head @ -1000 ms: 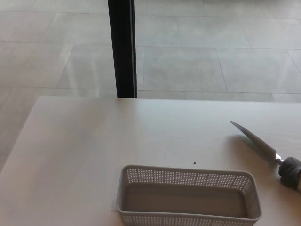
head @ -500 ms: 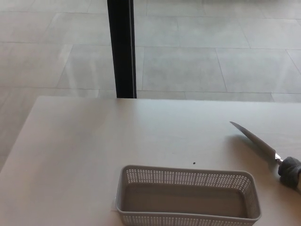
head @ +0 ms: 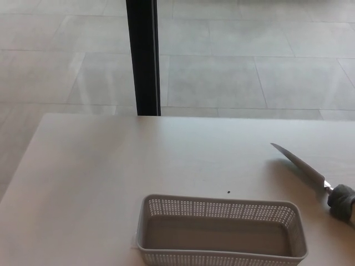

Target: A garden tool is kept on the righthand side and a container is kept on the lefthand side on a desk infront of the robot. the robot uses its right hand to pick up the garden tool and makes a scooping motion inside the container

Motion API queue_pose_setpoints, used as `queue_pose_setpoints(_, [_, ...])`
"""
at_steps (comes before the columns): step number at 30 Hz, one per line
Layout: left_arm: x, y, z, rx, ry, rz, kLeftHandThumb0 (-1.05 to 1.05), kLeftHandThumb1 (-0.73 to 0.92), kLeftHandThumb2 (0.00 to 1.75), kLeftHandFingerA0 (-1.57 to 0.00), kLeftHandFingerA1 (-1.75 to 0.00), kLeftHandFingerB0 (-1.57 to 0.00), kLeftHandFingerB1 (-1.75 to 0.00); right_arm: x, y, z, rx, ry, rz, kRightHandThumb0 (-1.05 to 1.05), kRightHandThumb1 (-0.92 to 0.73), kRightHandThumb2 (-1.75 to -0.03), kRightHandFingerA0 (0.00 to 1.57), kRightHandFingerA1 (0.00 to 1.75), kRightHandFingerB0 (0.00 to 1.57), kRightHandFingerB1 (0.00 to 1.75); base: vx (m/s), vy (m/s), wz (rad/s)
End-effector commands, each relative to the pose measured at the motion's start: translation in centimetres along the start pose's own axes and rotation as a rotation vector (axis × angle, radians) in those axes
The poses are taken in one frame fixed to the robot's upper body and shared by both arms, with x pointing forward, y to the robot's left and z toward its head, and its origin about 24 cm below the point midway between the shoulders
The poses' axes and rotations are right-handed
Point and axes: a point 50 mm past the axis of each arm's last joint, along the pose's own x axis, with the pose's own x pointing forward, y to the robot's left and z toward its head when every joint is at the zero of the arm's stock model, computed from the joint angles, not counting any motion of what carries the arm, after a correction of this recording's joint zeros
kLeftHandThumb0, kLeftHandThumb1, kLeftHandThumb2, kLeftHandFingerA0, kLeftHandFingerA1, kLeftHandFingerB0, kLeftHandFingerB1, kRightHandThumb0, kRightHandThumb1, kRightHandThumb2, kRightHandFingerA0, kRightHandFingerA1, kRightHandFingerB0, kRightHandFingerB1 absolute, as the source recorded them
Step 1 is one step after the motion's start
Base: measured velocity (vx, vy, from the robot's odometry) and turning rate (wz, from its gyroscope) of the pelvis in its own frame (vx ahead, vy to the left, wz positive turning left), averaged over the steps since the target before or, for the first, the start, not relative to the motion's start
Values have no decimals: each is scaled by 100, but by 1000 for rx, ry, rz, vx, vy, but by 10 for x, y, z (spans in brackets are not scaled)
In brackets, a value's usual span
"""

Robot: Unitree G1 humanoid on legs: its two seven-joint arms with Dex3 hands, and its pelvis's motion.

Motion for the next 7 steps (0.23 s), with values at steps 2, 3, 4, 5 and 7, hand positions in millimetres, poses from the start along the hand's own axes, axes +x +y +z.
queue_pose_setpoints(2, [-2, 9, 0, 24, 5, 28, -48, 5, 109, -94, -102, -80, -91, 1, -6, 3, -6, -22, -32, -53, -64, -58, 48, 70, 56, 54, 0, 0, 0])
queue_pose_setpoints(3, [-2, 9, 0, 24, 5, 28, -48, 5, 109, -94, -102, -80, -91, 1, -6, 3, -6, -22, -32, -53, -64, -58, 48, 70, 56, 54, 0, 0, 0])
queue_pose_setpoints(4, [-2, 9, 0, 13, 1, 24, -48, 6, 111, -98, -104, -83, -94, 1, -6, 3, -5, -19, -33, -53, -64, -58, 49, 70, 56, 54, 0, 0, 0])
queue_pose_setpoints(5, [-2, 9, 0, 49, 4, 31, -59, 8, 114, -99, -103, -82, -93, 1, -6, 3, 0, -19, -31, -54, -64, -58, 49, 70, 56, 54, 0, 0, 0])
queue_pose_setpoints(7, [-2, 9, 1, 10, 2, 22, -50, -6, 126, -86, -105, -75, -96, 1, -7, 3, 1, -18, -30, -57, -62, -59, 50, 71, 55, 54, 0, 0, 0])
